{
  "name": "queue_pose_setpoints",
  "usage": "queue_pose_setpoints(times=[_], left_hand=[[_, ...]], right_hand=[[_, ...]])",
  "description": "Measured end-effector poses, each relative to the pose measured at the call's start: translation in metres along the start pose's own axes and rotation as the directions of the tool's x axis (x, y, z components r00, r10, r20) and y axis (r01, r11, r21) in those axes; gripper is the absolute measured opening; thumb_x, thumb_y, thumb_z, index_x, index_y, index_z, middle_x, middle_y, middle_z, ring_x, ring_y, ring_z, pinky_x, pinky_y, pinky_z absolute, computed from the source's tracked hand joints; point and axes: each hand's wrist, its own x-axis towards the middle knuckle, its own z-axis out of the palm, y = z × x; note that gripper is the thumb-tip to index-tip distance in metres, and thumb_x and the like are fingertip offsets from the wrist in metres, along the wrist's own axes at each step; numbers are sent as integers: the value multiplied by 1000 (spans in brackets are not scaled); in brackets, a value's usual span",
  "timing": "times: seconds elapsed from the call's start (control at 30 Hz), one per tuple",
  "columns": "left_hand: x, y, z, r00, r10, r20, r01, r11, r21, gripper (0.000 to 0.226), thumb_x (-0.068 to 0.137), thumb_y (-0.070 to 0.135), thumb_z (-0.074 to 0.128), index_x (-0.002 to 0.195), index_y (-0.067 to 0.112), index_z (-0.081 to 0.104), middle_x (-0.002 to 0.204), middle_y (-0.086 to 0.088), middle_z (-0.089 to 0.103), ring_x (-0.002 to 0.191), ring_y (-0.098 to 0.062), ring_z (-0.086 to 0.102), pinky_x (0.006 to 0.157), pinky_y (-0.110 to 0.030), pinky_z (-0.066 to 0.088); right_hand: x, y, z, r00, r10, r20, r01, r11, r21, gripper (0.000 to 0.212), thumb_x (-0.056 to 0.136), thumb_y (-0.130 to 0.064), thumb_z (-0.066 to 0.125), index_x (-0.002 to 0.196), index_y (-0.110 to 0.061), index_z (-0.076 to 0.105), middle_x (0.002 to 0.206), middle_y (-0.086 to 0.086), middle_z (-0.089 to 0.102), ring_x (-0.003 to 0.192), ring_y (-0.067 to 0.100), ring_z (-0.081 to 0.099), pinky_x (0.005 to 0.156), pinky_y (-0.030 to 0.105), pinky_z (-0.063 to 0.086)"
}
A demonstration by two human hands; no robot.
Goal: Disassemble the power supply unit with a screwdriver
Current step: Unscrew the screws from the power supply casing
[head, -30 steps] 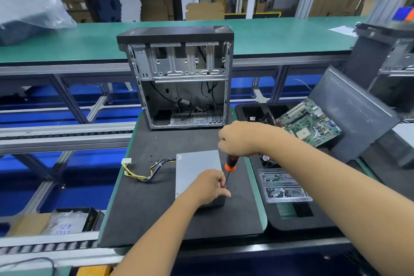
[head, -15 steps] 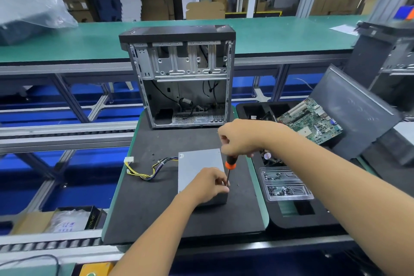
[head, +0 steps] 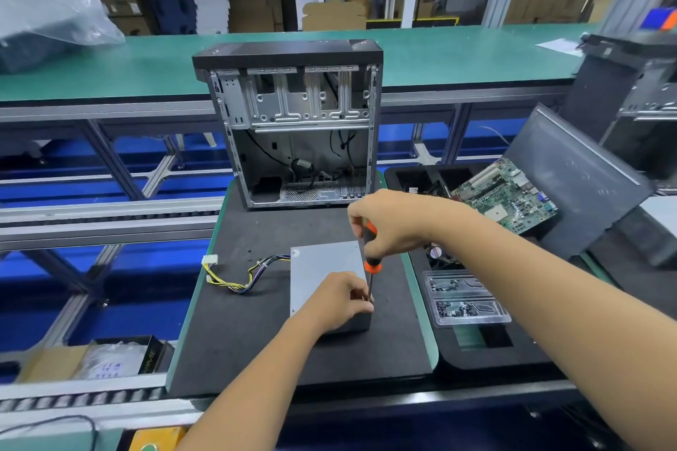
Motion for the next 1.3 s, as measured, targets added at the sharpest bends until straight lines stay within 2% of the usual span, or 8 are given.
queue_pose_setpoints(times=[0.13, 0.3, 0.5, 0.73, 0.83, 0.93, 1.13, 1.3], left_hand=[[1, 0, 1, 1000, -10, 6, 10, 1000, 10, 16, 76, 23, 75, 66, 29, 65, 80, 12, 65, 75, -5, 59, 67, -12, 44], [2, -1, 2, 1000, -29, -12, 29, 999, -32, 35, 76, 18, 76, 54, 34, 55, 82, 10, 68, 71, 1, 59, 64, -6, 40], [2, -2, 3, 999, -33, -17, 32, 998, -47, 26, 74, 17, 77, 58, 29, 59, 76, 12, 63, 65, 5, 54, 60, -6, 36], [2, -1, 3, 1000, -20, -20, 20, 999, -32, 30, 74, 16, 78, 58, 31, 57, 78, 8, 65, 75, -9, 63, 66, -14, 42], [2, -2, 3, 1000, -12, -27, 11, 1000, -22, 27, 74, 17, 78, 58, 27, 58, 78, 7, 66, 73, -7, 61, 65, -15, 42], [1, -2, 3, 999, -6, -34, 5, 999, -32, 24, 73, 16, 78, 60, 24, 59, 82, 2, 69, 69, -3, 58, 64, -14, 40], [2, -1, 4, 999, -8, -37, 7, 1000, -24, 27, 74, 15, 77, 60, 27, 57, 80, 4, 66, 78, -12, 64, 68, -16, 43], [2, -2, 5, 999, -28, -38, 26, 999, -46, 24, 72, 16, 78, 60, 25, 59, 75, 9, 63, 70, -3, 59, 65, -15, 43]], right_hand=[[0, 0, 5, 1000, -29, 1, 29, 998, 63, 24, 73, -16, 68, 91, -19, 53, 81, -10, 55, 73, 13, 54, 53, 26, 38], [5, -6, 9, 990, 142, -11, -142, 990, 0, 60, 90, -61, 41, 82, -4, 57, 57, 10, 65, 41, 22, 63, 49, 27, 45], [5, -1, 3, 996, 50, 70, -48, 998, -31, 27, 81, -23, 61, 103, -9, 57, 84, 0, 63, 79, 22, 62, 60, 29, 46], [3, 1, 7, 994, 104, 43, -101, 993, -60, 27, 100, -28, 39, 86, -8, 50, 80, 10, 63, 50, 21, 63, 52, 28, 49], [4, 0, 8, 999, 25, 27, -22, 997, -77, 7, 90, -17, 51, 95, -12, 53, 87, 6, 64, 67, 20, 58, 55, 28, 45], [0, -1, 6, 998, -31, 57, 27, 998, 57, 28, 75, -21, 68, 99, -17, 53, 86, -5, 57, 77, 18, 52, 57, 27, 39], [1, 0, 9, 992, 129, 14, -124, 975, -185, 33, 97, -31, 37, 76, -9, 48, 59, 9, 60, 47, 23, 58, 50, 28, 43], [-1, 3, 4, 999, 49, 18, -48, 998, -40, 17, 83, -22, 59, 95, -11, 56, 79, -1, 60, 66, 16, 54, 52, 28, 39]])
